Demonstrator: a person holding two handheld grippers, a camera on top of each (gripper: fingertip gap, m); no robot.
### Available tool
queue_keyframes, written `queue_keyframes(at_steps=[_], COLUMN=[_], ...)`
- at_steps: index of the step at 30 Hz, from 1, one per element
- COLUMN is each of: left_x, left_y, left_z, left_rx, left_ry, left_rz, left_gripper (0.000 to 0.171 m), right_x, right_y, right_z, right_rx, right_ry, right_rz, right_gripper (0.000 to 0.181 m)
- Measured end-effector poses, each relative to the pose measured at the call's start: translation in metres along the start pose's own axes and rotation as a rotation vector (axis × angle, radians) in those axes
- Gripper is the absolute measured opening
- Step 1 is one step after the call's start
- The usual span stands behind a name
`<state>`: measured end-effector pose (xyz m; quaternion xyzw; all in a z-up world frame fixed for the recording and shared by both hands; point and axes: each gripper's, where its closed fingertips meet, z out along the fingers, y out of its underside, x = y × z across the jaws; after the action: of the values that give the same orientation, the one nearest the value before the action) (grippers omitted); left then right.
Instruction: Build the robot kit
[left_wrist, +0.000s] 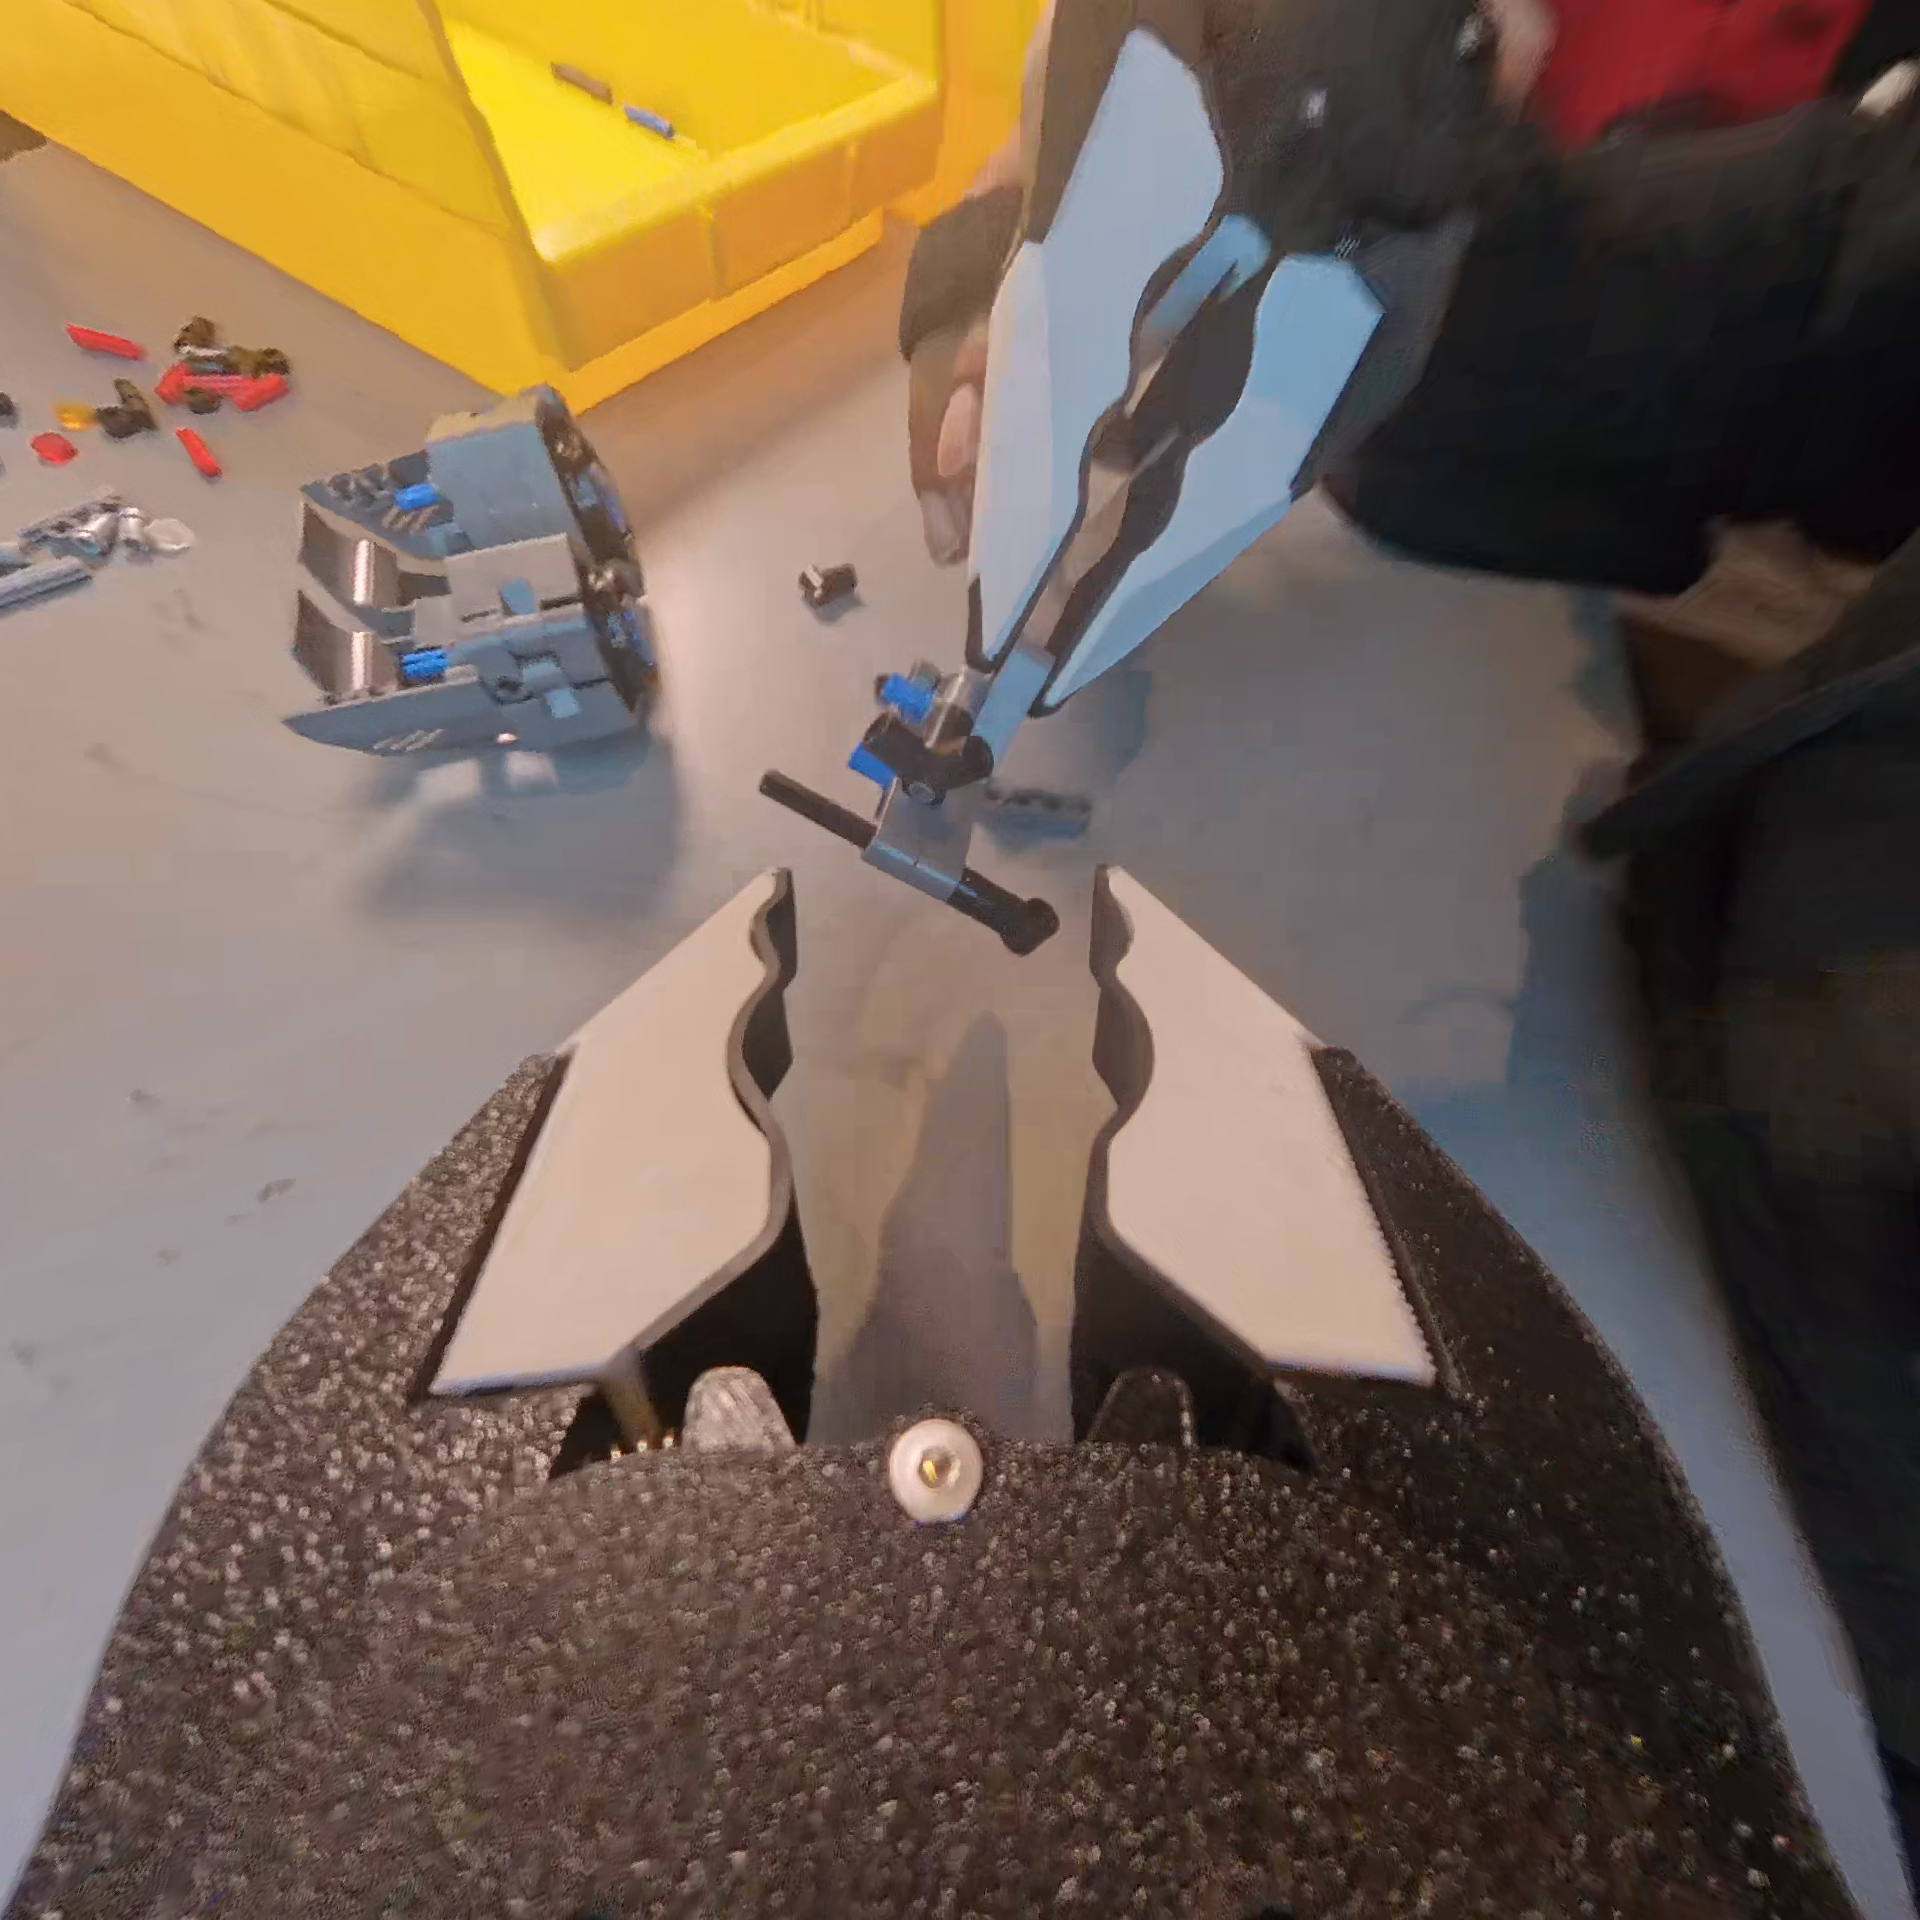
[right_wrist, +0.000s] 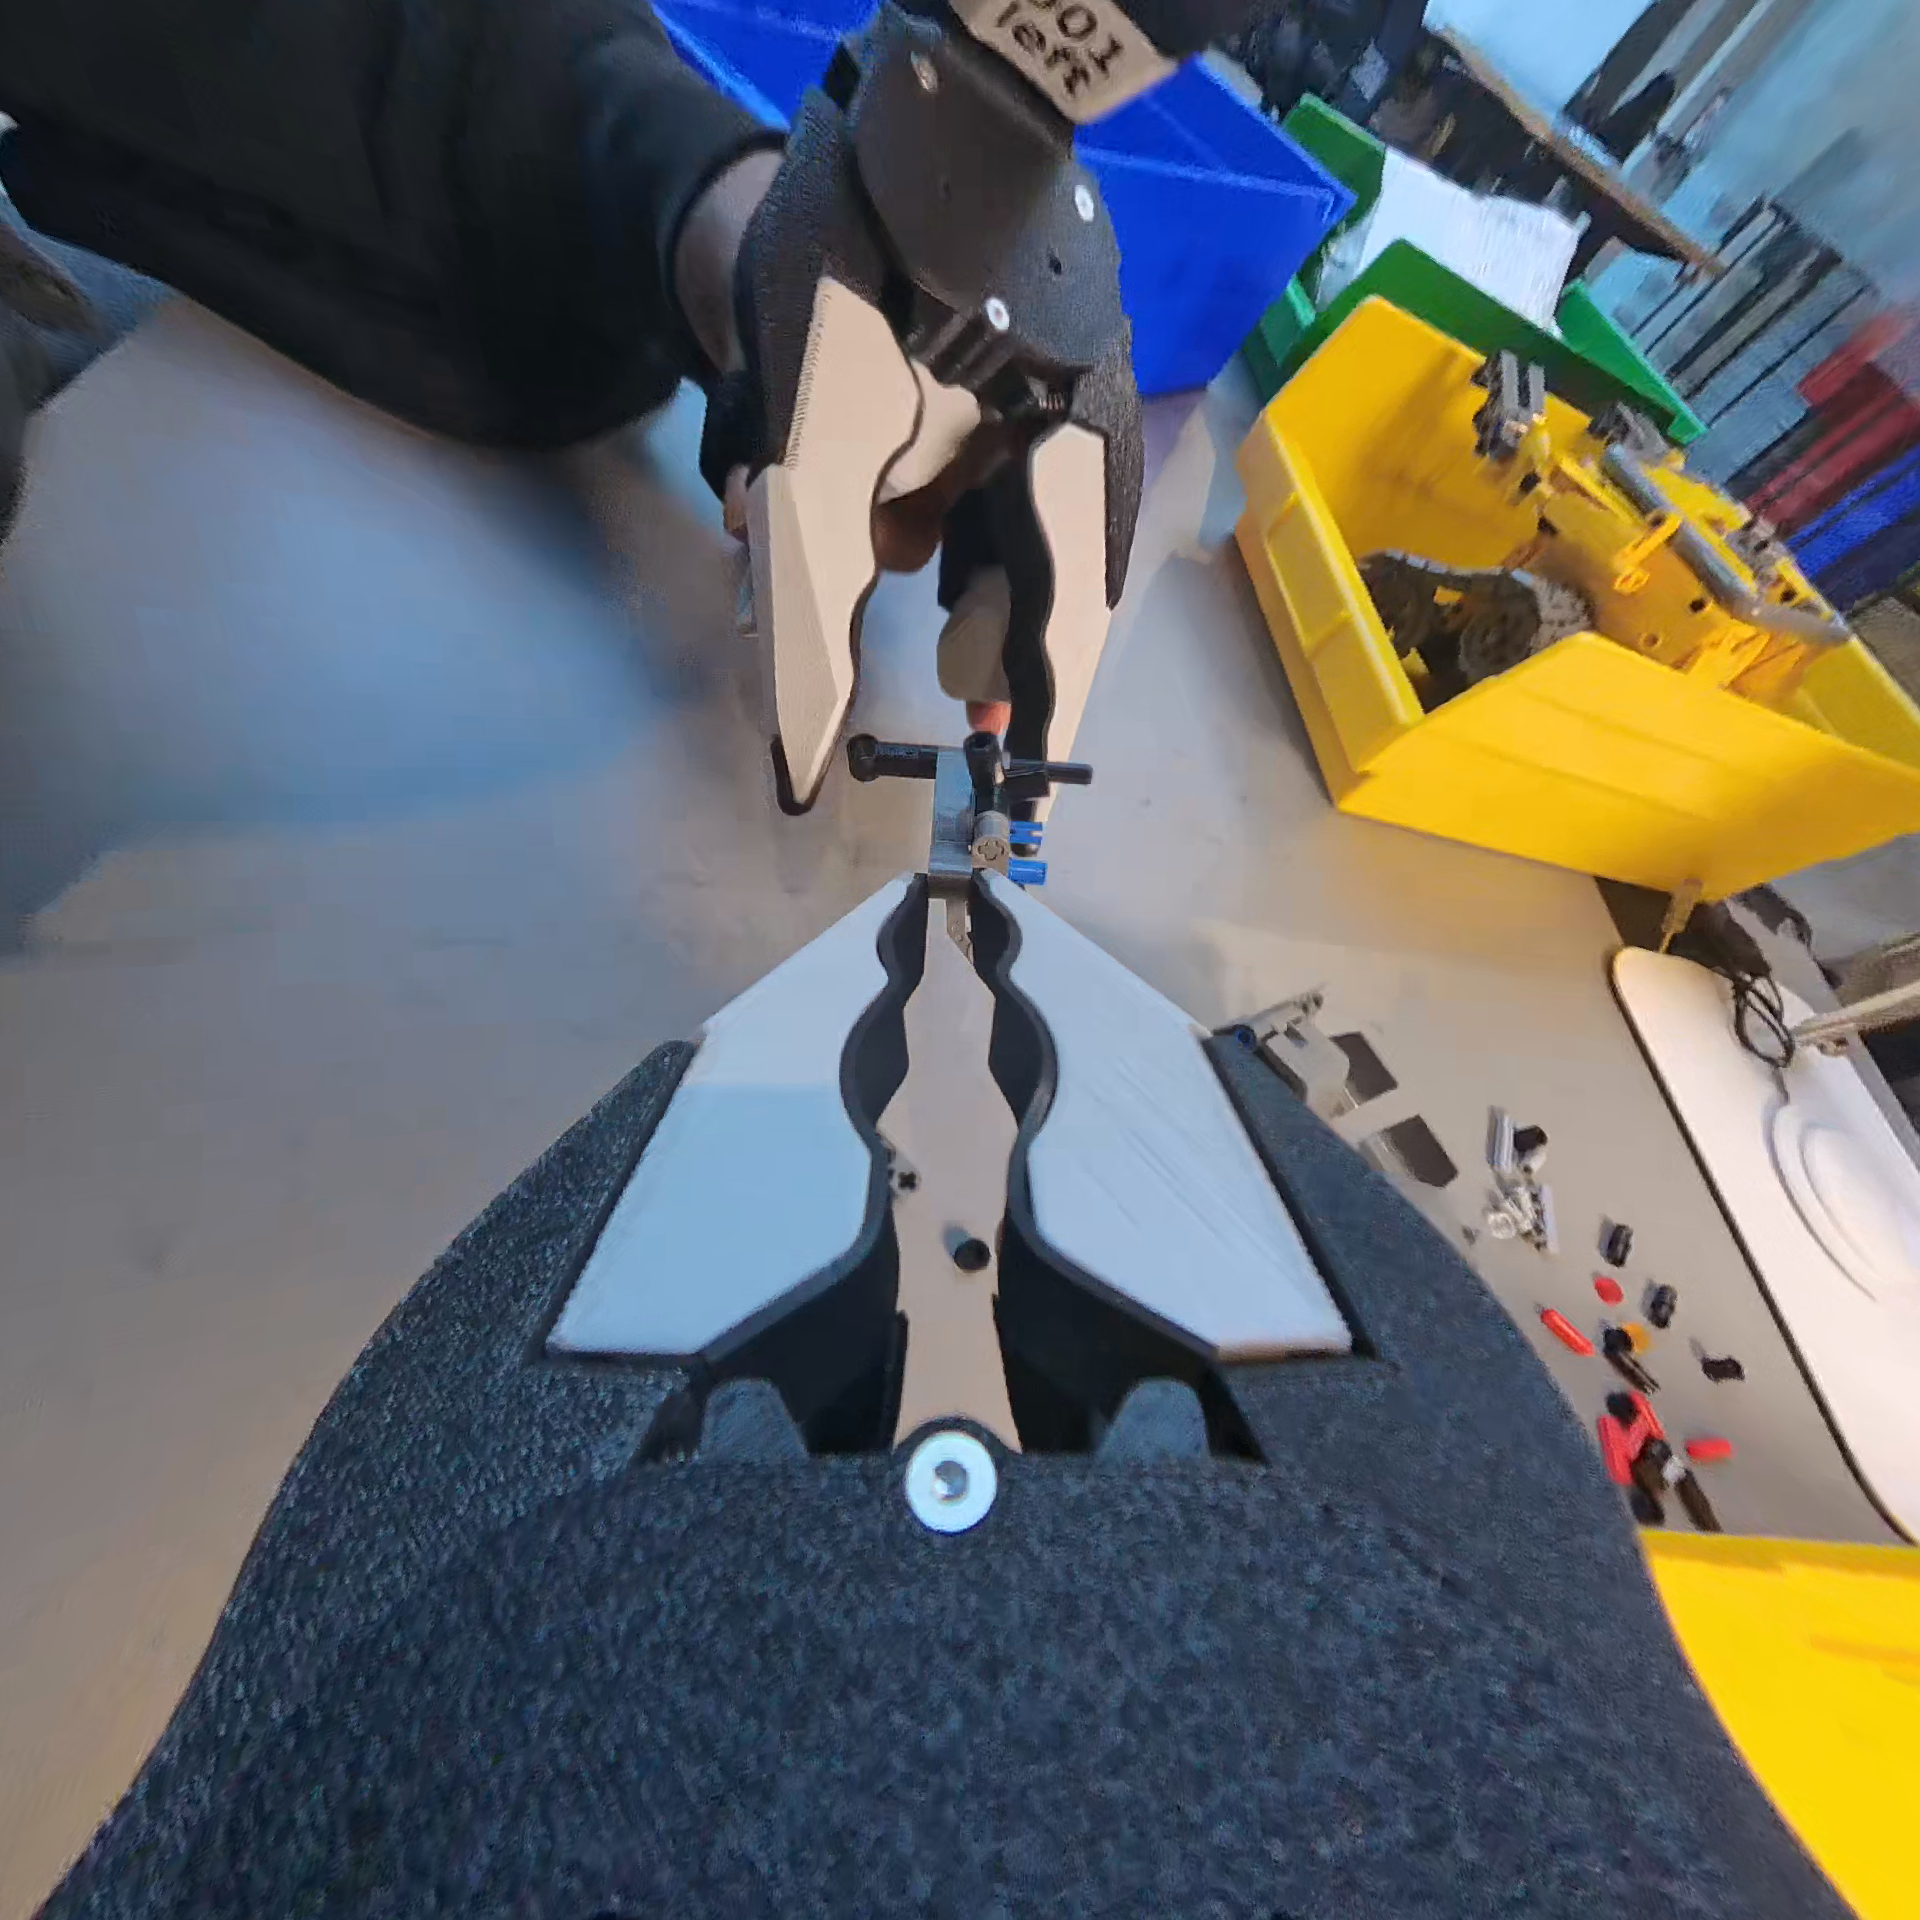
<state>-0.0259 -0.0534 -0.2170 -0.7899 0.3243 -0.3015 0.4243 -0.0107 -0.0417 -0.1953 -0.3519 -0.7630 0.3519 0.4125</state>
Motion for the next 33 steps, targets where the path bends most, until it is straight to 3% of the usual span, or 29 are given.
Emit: queue_keyframes(at_steps=[2,6,15,22,33], left_x=[0.012,0.022,0.034,0.029,0.023], left_y=[-0.014,-0.029,-0.038,-0.047,-0.045], left_z=[-0.006,-0.017,-0.024,-0.031,-0.02], left_rx=[0.087,0.174,0.23,0.289,0.269], left_ry=[0.104,0.177,0.227,0.199,0.148], left_rz=[-0.062,-0.057,-0.019,-0.015,-0.037], left_gripper=[0.05,0.044,0.044,0.044,0.042], right_x=[-0.001,0.002,-0.005,-0.008,-0.008], right_y=[-0.007,-0.006,0.0,-0.013,-0.02], right_z=[-0.003,-0.004,0.004,-0.001,-0.002], right_rx=[0.044,0.076,0.085,0.182,0.221], right_ry=[-0.007,-0.022,-0.134,-0.229,-0.25], right_rz=[0.015,0.103,0.335,0.479,0.515], right_gripper=[0.007,0.007,0.007,0.007,0.007])
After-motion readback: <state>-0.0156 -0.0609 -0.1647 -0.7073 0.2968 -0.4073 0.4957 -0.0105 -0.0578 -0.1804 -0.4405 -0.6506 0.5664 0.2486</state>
